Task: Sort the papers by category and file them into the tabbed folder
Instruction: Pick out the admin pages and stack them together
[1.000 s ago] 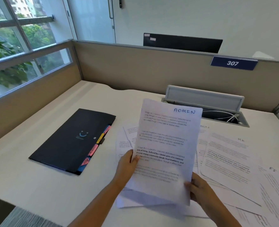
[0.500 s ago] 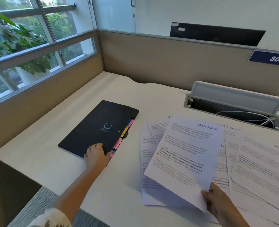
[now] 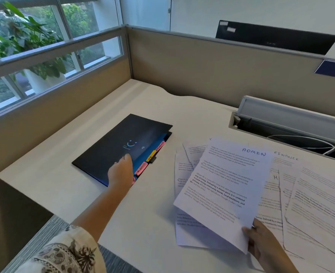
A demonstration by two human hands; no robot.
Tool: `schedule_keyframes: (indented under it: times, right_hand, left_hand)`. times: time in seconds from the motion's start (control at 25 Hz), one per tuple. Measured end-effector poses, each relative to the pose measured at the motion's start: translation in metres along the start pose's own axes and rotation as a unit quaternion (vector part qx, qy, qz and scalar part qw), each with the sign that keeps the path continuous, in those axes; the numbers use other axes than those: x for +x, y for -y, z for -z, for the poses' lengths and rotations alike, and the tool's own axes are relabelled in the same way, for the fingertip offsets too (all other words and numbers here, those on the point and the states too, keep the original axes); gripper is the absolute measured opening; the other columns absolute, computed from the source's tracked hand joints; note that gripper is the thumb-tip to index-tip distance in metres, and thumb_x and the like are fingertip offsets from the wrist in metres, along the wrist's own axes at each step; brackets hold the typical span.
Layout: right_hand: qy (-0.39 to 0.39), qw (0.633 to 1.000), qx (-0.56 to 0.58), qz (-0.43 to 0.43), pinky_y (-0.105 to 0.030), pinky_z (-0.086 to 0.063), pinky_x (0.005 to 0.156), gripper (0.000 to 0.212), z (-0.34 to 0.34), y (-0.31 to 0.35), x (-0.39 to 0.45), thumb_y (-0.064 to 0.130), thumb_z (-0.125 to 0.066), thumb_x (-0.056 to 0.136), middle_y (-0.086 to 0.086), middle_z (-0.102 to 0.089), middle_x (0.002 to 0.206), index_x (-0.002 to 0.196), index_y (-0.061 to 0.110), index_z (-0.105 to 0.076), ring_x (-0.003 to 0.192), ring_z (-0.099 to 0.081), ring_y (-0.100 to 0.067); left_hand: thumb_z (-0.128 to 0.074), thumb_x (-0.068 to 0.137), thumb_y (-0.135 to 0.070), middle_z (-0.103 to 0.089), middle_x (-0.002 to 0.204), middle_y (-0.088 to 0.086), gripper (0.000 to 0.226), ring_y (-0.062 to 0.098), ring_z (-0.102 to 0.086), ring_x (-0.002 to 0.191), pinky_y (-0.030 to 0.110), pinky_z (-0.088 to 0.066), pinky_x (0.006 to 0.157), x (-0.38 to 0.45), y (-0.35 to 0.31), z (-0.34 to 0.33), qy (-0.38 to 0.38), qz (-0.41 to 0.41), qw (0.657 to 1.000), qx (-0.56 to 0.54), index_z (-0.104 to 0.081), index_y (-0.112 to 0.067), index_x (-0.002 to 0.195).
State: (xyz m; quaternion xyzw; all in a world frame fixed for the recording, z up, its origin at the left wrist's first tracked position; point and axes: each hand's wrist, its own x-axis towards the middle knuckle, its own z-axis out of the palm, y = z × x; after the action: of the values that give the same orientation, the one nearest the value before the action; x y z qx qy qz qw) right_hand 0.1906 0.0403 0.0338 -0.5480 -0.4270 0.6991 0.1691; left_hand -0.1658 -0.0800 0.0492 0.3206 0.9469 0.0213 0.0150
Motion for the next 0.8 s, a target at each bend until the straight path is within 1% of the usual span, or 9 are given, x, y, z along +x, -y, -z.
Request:
schedule_keyframes:
  times: [0.08,0.24,0.28,0.36,0.44,0.6,0.68,0.76,0.8]
  right_hand:
    - [0.004,1.000,0.013,-0.004,-0.025,-0.056,0.050,0.039,-0.001,0.000,-0.001,-0.007,-0.037,0.093,-0.007,-0.063,0.102,0.127,0.009,-0.046,0.085,-0.059,-0.025]
    - [0.016,0.999,0.032,0.015,-0.024,-0.057,0.053,0.043,-0.014,0.002,0.000,-0.008,-0.038,0.092,-0.004,-0.064,0.100,0.131,0.007,-0.044,0.088,-0.059,-0.027]
    - [0.012,0.999,0.024,0.028,-0.025,-0.057,0.057,0.043,-0.020,0.004,-0.001,-0.007,-0.038,0.092,-0.007,-0.064,0.102,0.131,0.009,-0.045,0.090,-0.059,-0.028]
    - [0.004,0.998,0.002,0.062,-0.030,-0.054,0.073,0.041,-0.033,0.009,-0.004,-0.004,-0.038,0.094,-0.011,-0.062,0.111,0.128,0.016,-0.047,0.096,-0.056,-0.028]
    - [0.001,0.995,-0.004,0.098,-0.034,-0.047,0.084,0.039,-0.047,0.017,-0.006,-0.001,-0.038,0.094,-0.010,-0.060,0.112,0.126,0.019,-0.048,0.099,-0.055,-0.028]
    - [-0.027,0.990,-0.016,0.138,-0.035,-0.048,0.085,0.038,-0.070,0.030,-0.002,-0.001,-0.039,0.094,-0.012,-0.060,0.111,0.126,0.018,-0.048,0.102,-0.056,-0.030]
    - [-0.044,0.987,-0.019,0.155,-0.034,-0.048,0.084,0.037,-0.081,0.037,0.002,0.000,-0.040,0.093,-0.011,-0.060,0.111,0.123,0.019,-0.049,0.102,-0.056,-0.028]
    - [-0.055,0.984,-0.011,0.166,-0.033,-0.048,0.083,0.036,-0.091,0.045,0.005,0.000,-0.040,0.093,-0.008,-0.058,0.111,0.123,0.017,-0.049,0.100,-0.054,-0.025]
    - [-0.062,0.983,-0.009,0.172,-0.032,-0.048,0.081,0.036,-0.096,0.048,0.007,0.000,-0.040,0.093,-0.006,-0.056,0.111,0.125,0.015,-0.048,0.099,-0.054,-0.023]
  left_hand:
    - [-0.046,0.090,-0.006,-0.066,0.095,0.008,0.025,0.022,-0.065,0.078,0.025,-0.041,0.056,0.005,0.007,0.014,-0.020,-0.012,1.000,0.001,-0.047,-0.008,0.116]
    - [-0.040,0.089,0.003,-0.068,0.085,0.013,0.041,0.026,-0.064,0.069,0.025,-0.035,0.044,0.009,0.021,0.044,-0.064,-0.014,0.998,0.009,-0.043,-0.008,0.128]
    - [-0.039,0.087,0.005,-0.068,0.084,0.015,0.043,0.028,-0.064,0.069,0.027,-0.036,0.044,0.010,0.023,0.051,-0.069,-0.014,0.997,0.007,-0.043,-0.008,0.128]
    - [-0.039,0.086,0.007,-0.067,0.086,0.019,0.040,0.033,-0.062,0.070,0.030,-0.038,0.050,0.011,0.022,0.064,-0.072,-0.011,0.997,-0.016,-0.047,-0.005,0.124]
    - [-0.039,0.085,0.008,-0.066,0.089,0.022,0.034,0.032,-0.055,0.067,0.032,-0.037,0.052,0.012,0.019,0.073,-0.064,0.000,0.997,-0.047,-0.050,-0.003,0.116]
    - [-0.037,0.084,0.009,-0.065,0.095,0.021,0.028,0.030,-0.050,0.069,0.032,-0.039,0.055,0.012,0.014,0.079,-0.054,0.012,0.993,-0.100,-0.053,-0.002,0.104]
    - [-0.036,0.083,0.009,-0.064,0.096,0.021,0.026,0.033,-0.054,0.074,0.033,-0.040,0.057,0.012,0.013,0.081,-0.050,0.016,0.990,-0.130,-0.054,-0.001,0.099]
    - [-0.035,0.084,0.007,-0.063,0.103,0.020,0.031,0.034,-0.058,0.083,0.038,-0.047,0.065,0.011,0.010,0.082,-0.043,0.021,0.988,-0.147,-0.054,-0.001,0.108]
    - [-0.036,0.086,0.006,-0.063,0.104,0.019,0.033,0.032,-0.056,0.082,0.038,-0.049,0.070,0.010,0.008,0.082,-0.040,0.025,0.987,-0.154,-0.054,-0.002,0.112]
